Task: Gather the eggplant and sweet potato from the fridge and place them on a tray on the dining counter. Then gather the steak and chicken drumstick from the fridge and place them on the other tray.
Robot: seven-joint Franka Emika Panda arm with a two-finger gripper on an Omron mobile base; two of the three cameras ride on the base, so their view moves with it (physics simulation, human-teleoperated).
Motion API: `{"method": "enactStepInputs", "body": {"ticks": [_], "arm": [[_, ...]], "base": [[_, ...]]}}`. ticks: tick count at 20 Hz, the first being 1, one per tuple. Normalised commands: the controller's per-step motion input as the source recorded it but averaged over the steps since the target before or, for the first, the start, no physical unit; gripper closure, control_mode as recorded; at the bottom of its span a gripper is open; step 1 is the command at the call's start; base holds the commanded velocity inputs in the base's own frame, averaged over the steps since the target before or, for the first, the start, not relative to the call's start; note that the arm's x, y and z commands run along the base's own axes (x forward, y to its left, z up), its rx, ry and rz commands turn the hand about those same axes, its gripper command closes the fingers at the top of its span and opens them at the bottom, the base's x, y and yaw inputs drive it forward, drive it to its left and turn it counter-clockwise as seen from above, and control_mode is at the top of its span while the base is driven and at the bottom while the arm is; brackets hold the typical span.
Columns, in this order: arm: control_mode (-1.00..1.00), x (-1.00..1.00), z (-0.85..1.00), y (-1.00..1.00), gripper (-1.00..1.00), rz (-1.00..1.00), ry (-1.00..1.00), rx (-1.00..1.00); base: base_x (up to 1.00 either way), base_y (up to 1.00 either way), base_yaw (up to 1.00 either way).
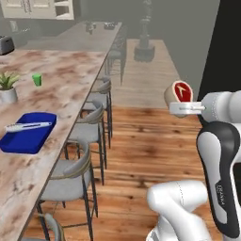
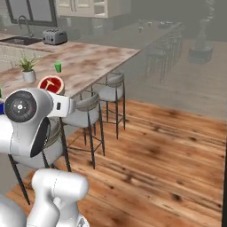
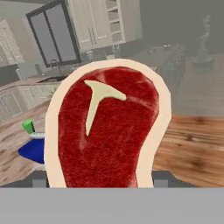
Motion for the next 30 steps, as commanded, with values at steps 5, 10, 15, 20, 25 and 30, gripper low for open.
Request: {"method": "enactStepInputs", "body": {"ticks": [5,10,15,20,25,30], "arm": [[1.00,0.00,0.00,0.00,1.00,0.00,0.00,0.00],[1.00,0.00,0.00,0.00,1.00,0.00,0.00,0.00],[1.00,0.00,0.00,0.00,1.00,0.00,0.00,0.00],[1.00,0.00,0.00,0.00,1.00,0.00,0.00,0.00],[1.00,0.00,0.00,0.00,1.00,0.00,0.00,0.00],[1.00,0.00,0.00,0.00,1.00,0.00,0.00,0.00]], "base": [[0.59,-0.38,0.33],[0.11,-0.33,0.39],[0.10,-0.27,0.37],[0.28,-0.37,0.45],[0.49,-0.69,0.46],[0.16,-0.71,0.45]]}}
